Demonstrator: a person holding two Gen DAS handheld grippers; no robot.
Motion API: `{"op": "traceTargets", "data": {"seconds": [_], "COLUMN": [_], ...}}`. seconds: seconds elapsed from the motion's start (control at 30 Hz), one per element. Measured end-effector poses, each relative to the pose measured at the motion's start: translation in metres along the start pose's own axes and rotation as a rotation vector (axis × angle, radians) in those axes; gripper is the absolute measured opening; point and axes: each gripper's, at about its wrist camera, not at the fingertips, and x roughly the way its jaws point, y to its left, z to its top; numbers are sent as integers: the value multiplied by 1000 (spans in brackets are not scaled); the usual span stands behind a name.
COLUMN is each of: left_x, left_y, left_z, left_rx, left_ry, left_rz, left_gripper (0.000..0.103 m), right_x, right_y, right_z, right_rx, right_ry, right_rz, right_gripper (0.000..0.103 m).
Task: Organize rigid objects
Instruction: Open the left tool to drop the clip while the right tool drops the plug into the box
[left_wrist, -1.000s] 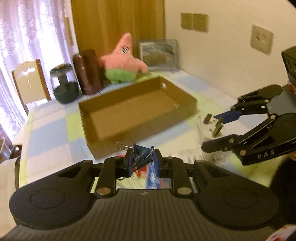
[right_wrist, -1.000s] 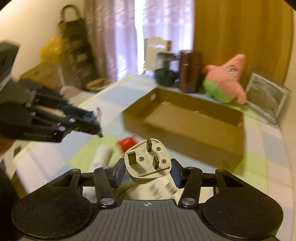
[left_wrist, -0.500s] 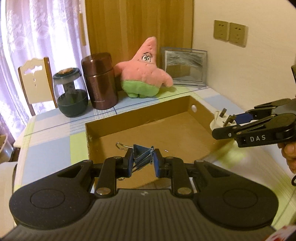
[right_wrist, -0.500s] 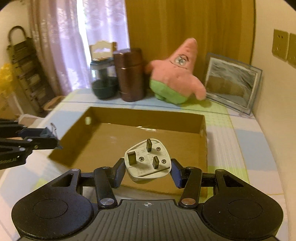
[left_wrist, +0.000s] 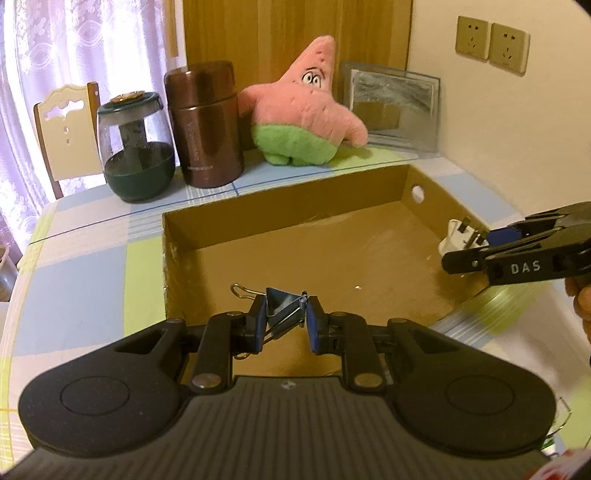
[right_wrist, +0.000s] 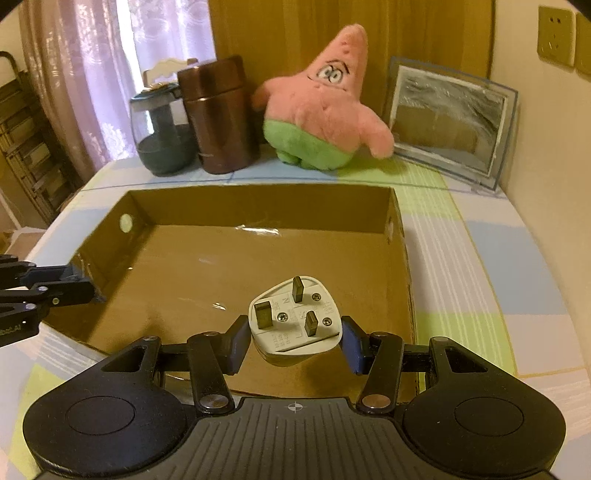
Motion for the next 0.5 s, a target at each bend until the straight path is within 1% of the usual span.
{"op": "traceTargets", "data": {"seconds": [0.2, 0.27, 0.3, 0.37, 0.43, 0.5], "left_x": [7, 7, 6, 1, -7, -18], "left_y": [5, 6, 7, 9, 10, 12], "left_z": [-2, -2, -2, -2, -4, -6], "left_rx": [3, 4, -3, -12, -16, -29], "left_ry": [-5, -4, -8, -17, -32, -49], "left_rz": [18, 32, 33, 43, 60, 73], "left_gripper": [19, 29, 30, 31, 31, 31], "right_x": [8, 6, 5, 1, -7, -16], "right_y": [-4, -6, -6, -7, -7, -6], "right_z": [-2, -1, 0, 1, 0, -1], "right_rx": [10, 25, 33, 42, 42, 52], "right_ry": [1, -15, -18, -28, -50, -68], "right_rz": [-13, -11, -10, -6, -23, -23], "right_gripper": [49, 49, 50, 55, 57, 57]}}
